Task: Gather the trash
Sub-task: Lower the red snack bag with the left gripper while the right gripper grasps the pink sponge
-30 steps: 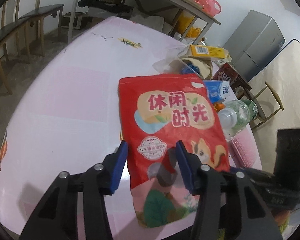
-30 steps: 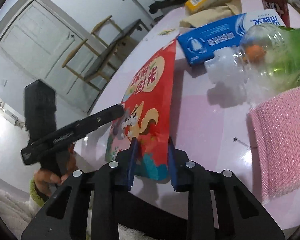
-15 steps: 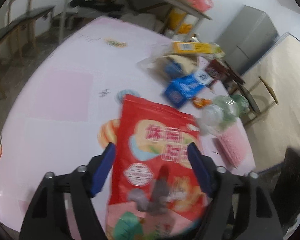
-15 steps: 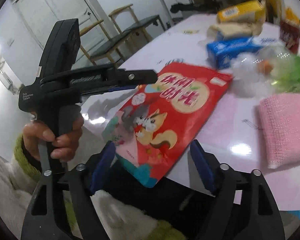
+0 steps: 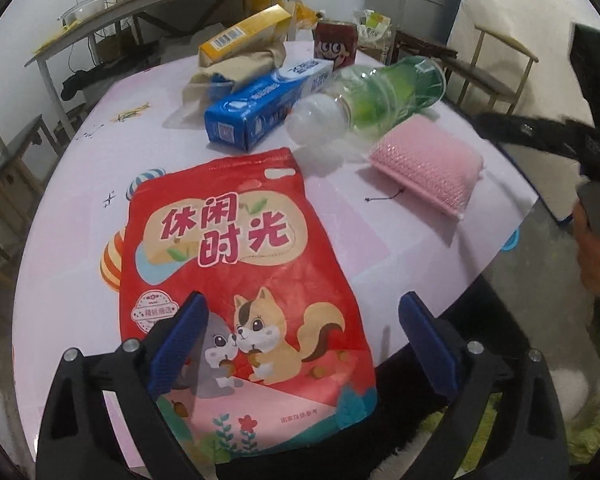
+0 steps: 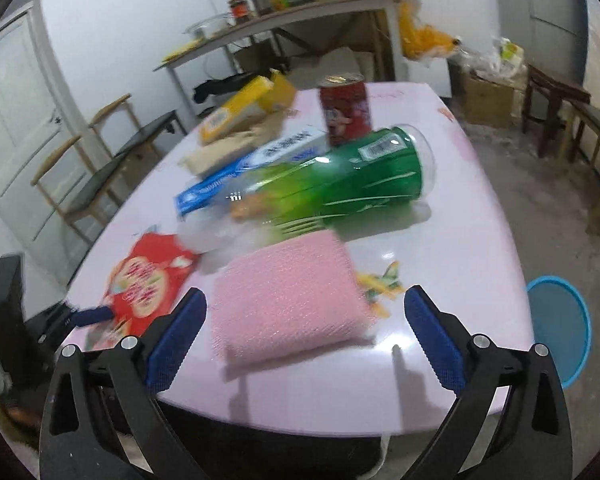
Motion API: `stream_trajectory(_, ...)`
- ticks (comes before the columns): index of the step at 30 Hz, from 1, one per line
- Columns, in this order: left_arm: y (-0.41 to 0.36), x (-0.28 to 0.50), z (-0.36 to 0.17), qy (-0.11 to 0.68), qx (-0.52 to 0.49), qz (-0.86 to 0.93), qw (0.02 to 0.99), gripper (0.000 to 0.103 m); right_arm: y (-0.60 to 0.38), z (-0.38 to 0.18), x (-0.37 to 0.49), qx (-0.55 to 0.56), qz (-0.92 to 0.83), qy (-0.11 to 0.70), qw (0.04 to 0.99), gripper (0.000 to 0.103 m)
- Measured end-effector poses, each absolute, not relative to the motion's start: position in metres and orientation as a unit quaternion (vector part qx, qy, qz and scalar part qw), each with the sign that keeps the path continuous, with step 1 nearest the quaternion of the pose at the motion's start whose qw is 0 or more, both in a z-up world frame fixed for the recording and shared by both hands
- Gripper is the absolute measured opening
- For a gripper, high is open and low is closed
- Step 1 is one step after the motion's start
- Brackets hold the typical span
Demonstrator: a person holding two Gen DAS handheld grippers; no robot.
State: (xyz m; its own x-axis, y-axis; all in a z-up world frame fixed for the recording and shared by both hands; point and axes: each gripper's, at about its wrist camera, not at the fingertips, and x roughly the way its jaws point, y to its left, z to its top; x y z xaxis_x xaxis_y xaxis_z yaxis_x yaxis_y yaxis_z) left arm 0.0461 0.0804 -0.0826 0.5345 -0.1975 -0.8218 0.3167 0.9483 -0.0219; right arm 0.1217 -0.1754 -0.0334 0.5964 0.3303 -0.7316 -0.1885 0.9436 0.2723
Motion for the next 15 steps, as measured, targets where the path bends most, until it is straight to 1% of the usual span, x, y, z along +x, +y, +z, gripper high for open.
stream_trajectory(6,0.088,0.052,-0.084,0.463,0.040,-0.146,0.874,0.094,-0.186,-0.057,0.142,0.194,0.183,0.467,0.843,0.095)
stream_trajectory(15,0.091,0.059,-0.085,0.463,0.028,-0.146,0.874,0.094,-0.176,-0.058,0.088,0.245,0.325,0.502,0.763,0.095)
